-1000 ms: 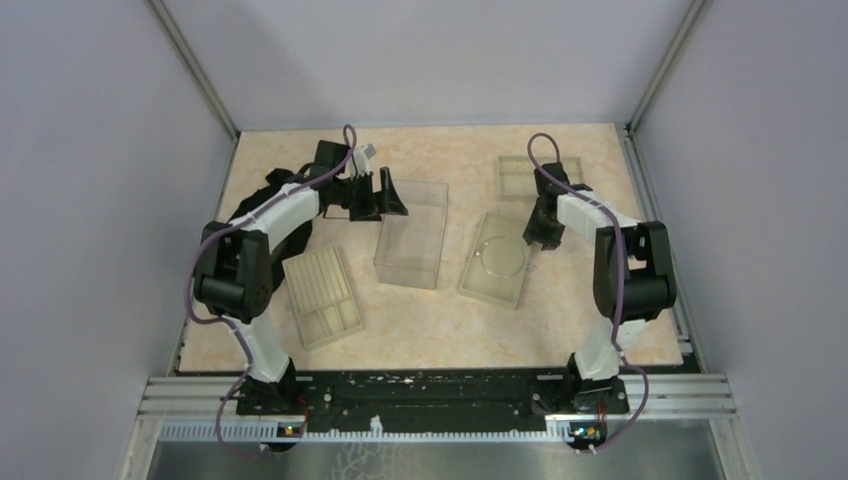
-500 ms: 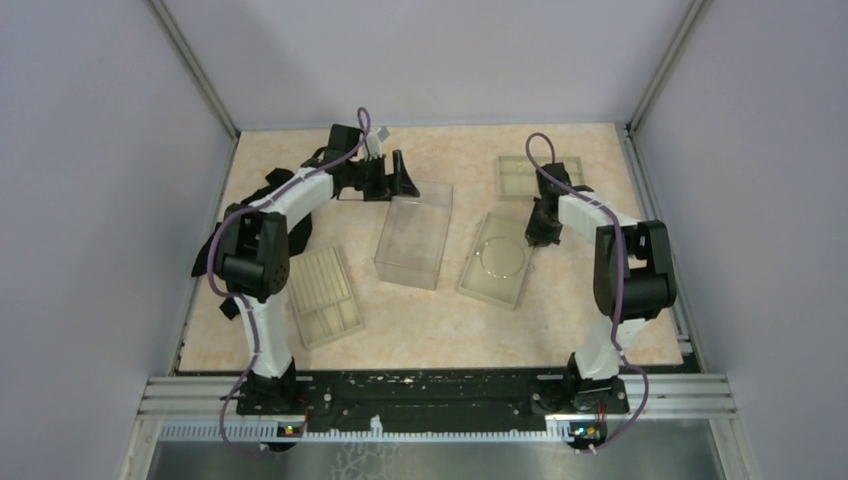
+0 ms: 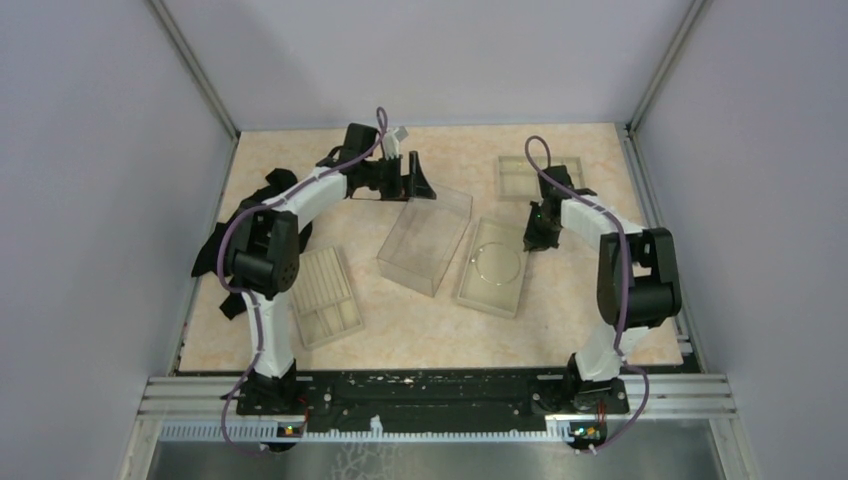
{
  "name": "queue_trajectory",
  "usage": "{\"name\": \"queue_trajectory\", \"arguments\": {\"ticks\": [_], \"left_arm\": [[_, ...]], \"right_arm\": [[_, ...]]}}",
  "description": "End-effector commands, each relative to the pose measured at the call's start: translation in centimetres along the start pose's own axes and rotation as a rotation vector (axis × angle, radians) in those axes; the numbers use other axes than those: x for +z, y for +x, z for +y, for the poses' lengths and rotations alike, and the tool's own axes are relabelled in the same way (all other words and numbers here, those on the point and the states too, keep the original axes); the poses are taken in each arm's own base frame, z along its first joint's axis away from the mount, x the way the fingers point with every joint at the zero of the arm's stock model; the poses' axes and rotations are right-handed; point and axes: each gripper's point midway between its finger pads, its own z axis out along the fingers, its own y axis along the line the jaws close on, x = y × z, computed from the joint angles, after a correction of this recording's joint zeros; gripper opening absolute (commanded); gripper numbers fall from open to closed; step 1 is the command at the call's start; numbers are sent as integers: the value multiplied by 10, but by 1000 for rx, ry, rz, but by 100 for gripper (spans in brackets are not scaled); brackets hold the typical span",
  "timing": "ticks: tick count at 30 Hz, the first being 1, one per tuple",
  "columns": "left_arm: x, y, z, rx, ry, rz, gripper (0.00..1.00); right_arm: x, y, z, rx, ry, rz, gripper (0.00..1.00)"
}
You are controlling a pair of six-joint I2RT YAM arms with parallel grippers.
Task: Organize the mixed jewelry
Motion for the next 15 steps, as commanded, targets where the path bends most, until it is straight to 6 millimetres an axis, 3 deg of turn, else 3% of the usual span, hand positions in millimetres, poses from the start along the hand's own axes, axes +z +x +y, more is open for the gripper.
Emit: {"name": "queue_trajectory", "arguments": {"ticks": [1, 9, 15], "left_arm": [[-10, -7, -21, 20, 48, -28, 98], [-20, -1, -23, 16, 30, -33, 98], [-24, 5, -25, 19, 34, -25, 98]], "right_arm": [[-22, -1, 21, 9, -101, -33, 0], [-20, 15, 44, -37, -122, -8, 0], [-13, 11, 56, -23, -108, -1, 0]]}}
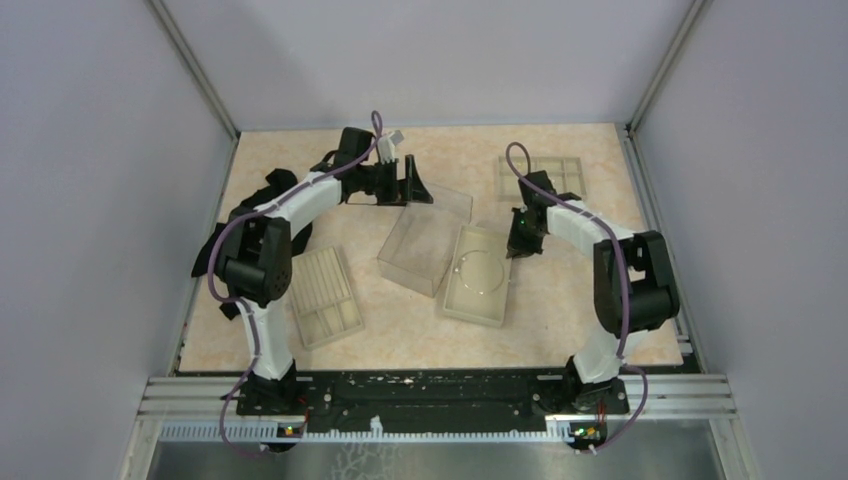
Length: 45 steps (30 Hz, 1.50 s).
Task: Organize the mixed jewelry
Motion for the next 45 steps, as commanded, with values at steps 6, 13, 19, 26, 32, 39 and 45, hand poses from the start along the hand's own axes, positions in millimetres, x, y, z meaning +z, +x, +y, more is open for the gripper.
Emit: {"name": "queue_trajectory", "arguments": {"ticks": [6, 13, 19, 26, 32, 39, 45], "left_arm": [[-14, -3, -17, 46, 27, -22, 98], [-16, 1, -17, 50, 31, -14, 98], [-17, 3, -18, 51, 38, -7, 98], [-17, 6, -19, 53, 40, 0, 98], [-18, 9, -18, 50, 42, 5, 98], [-18, 12, -18, 49, 48, 12, 98], [-17, 16, -19, 36, 52, 20, 98]], "right_arm": [[1, -26, 18, 51, 12, -33, 0], [3, -28, 12, 103, 97, -32, 0], [1, -34, 15, 136, 112, -55, 0], [4, -34, 16, 135, 132, -62, 0], [7, -33, 12, 137, 155, -65, 0], [9, -35, 16, 138, 146, -68, 0], [7, -40, 21, 144, 136, -75, 0]]}}
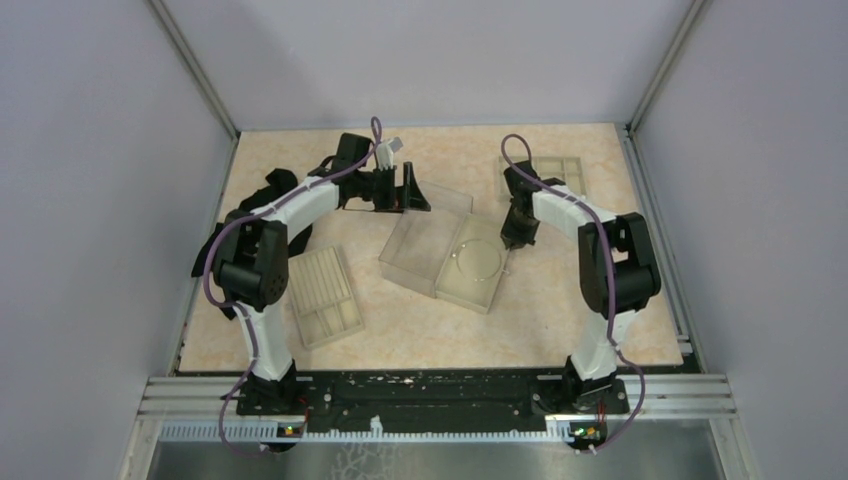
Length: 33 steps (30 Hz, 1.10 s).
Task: Organize the mixed jewelry
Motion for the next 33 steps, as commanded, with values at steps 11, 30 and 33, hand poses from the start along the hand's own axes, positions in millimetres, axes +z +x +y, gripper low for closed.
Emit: {"name": "queue_trajectory", "arguments": {"ticks": [11, 30, 33], "left_arm": [[-8, 2, -20, 16, 60, -2, 98], [-9, 3, -21, 35, 52, -2, 98], [-9, 1, -22, 40, 51, -4, 98]], "right_arm": [[-10, -15, 36, -8, -73, -42, 0], [-53, -29, 85, 26, -376, -135, 48], [-56, -28, 64, 76, -385, -170, 45]]}}
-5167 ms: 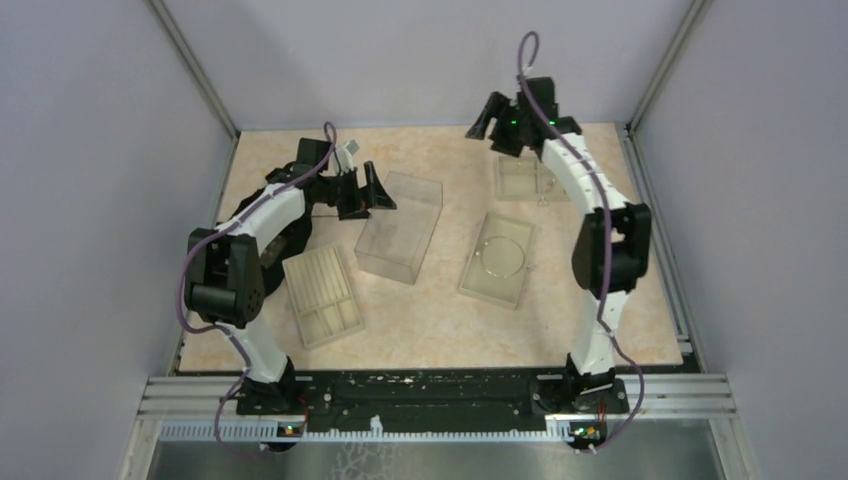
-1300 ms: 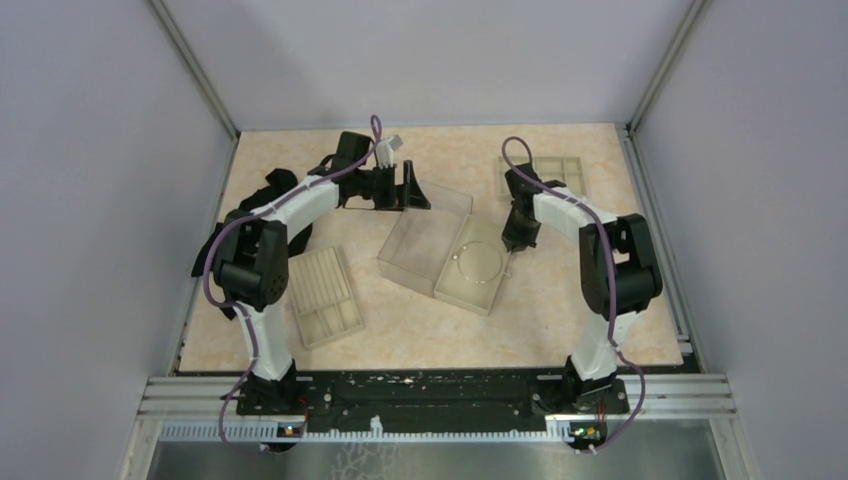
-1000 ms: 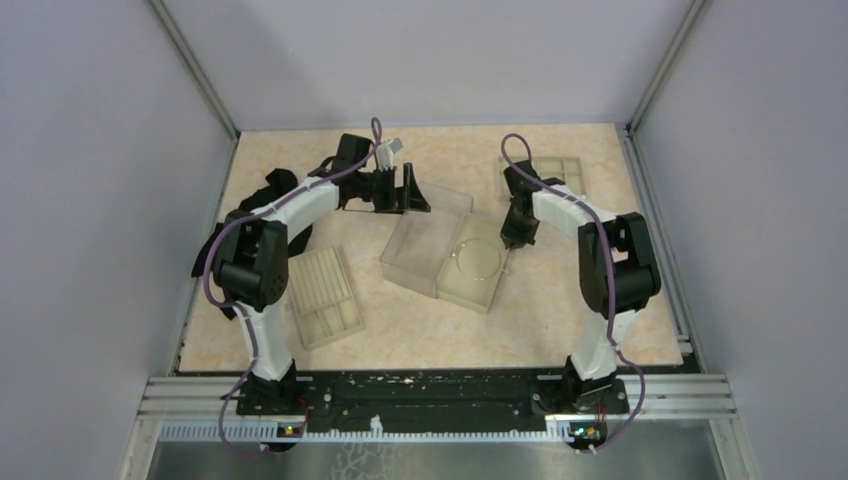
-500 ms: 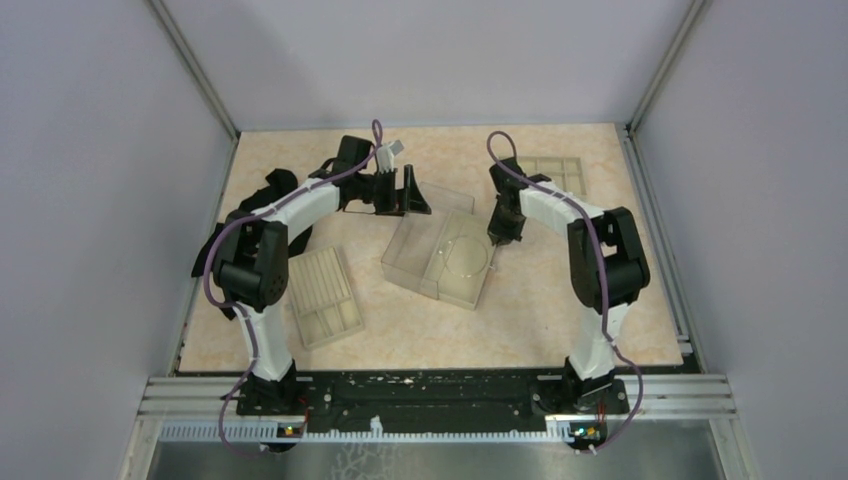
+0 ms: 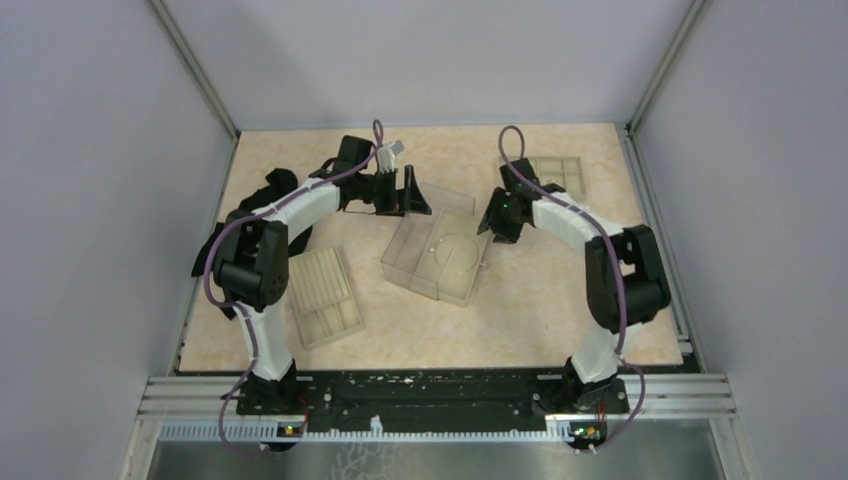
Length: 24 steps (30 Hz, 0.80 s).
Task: Organize the mixed jewelry
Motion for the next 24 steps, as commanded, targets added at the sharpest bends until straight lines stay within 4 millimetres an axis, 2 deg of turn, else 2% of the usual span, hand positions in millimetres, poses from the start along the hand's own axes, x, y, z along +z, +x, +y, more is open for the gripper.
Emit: {"name": "queue_trajectory", "arguments": {"ticks": [1, 4, 7, 8, 13, 17, 20, 24], "left_arm": [[-10, -8, -19, 50, 32, -26, 98], [-10, -8, -18, 46, 29, -20, 98], [-11, -5, -17, 40, 22, -12, 98], [-12, -3, -14, 40, 4, -8, 98], [-27, -4, 7, 32, -91, -33, 98], [-28, 3, 3, 12, -40, -10, 98], [-24, 10, -3, -17, 3, 15, 98], [-20, 16, -10, -32, 22, 20, 98]], "right_arm": [[-37, -24, -1, 59, -111, -156, 44], [-34, -14, -20, 103, -96, -158, 33], [-25, -2, -25, 115, -106, -116, 4], [-21, 1, -24, 115, -113, -98, 0], [-7, 5, -18, 135, -142, -55, 0], [5, 8, -5, 139, -194, -20, 0], [15, 13, 17, 144, -257, 30, 0], [15, 16, 59, 134, -368, 57, 0]]}}
